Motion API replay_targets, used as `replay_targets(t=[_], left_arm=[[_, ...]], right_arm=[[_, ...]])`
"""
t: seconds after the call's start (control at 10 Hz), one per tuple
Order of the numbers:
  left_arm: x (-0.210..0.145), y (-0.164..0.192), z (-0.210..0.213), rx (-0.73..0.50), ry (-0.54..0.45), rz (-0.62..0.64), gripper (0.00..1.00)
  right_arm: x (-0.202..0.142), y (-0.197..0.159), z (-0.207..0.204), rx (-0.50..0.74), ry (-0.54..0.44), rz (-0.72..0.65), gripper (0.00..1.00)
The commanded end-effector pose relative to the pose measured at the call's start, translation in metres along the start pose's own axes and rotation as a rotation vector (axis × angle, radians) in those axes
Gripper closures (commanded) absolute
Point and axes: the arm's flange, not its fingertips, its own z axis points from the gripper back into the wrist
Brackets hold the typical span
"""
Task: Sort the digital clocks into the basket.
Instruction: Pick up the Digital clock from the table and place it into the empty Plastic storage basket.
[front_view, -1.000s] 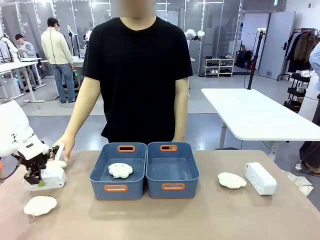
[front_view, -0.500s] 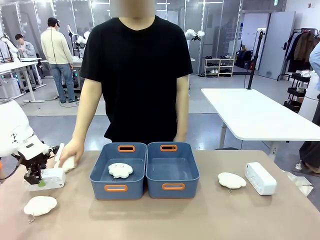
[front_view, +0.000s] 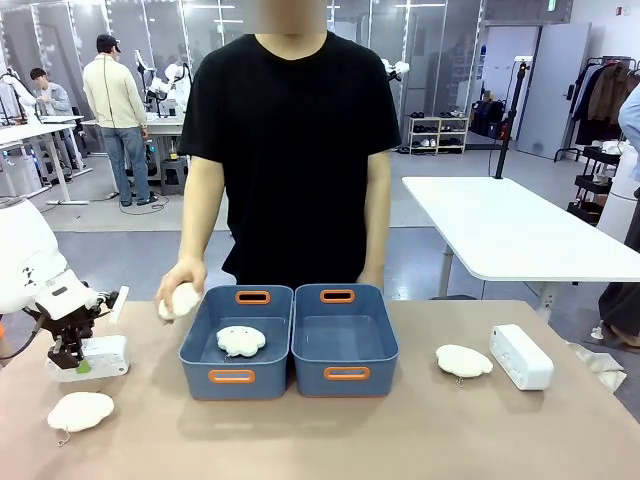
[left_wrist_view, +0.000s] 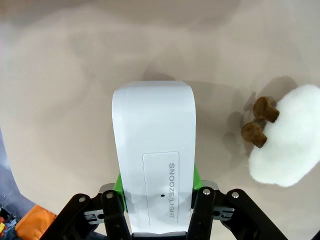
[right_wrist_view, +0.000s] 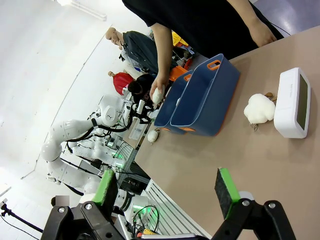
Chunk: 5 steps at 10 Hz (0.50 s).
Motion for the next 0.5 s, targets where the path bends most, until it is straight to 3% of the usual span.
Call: replay_targets(t=[0.0,0.4], left_arm=[[-0.0001,-0.0001,-0.0001,0.000,0.000,0.000,1.00],[-0.0001,-0.0001,-0.0001,0.000,0.000,0.000,1.00]], right_arm=[[0.0009,0.0013,0.0003,0.006,-0.004,-0.003,0.00],[0.0009,0.0013,0.0003,0.006,-0.004,-0.003,0.00]])
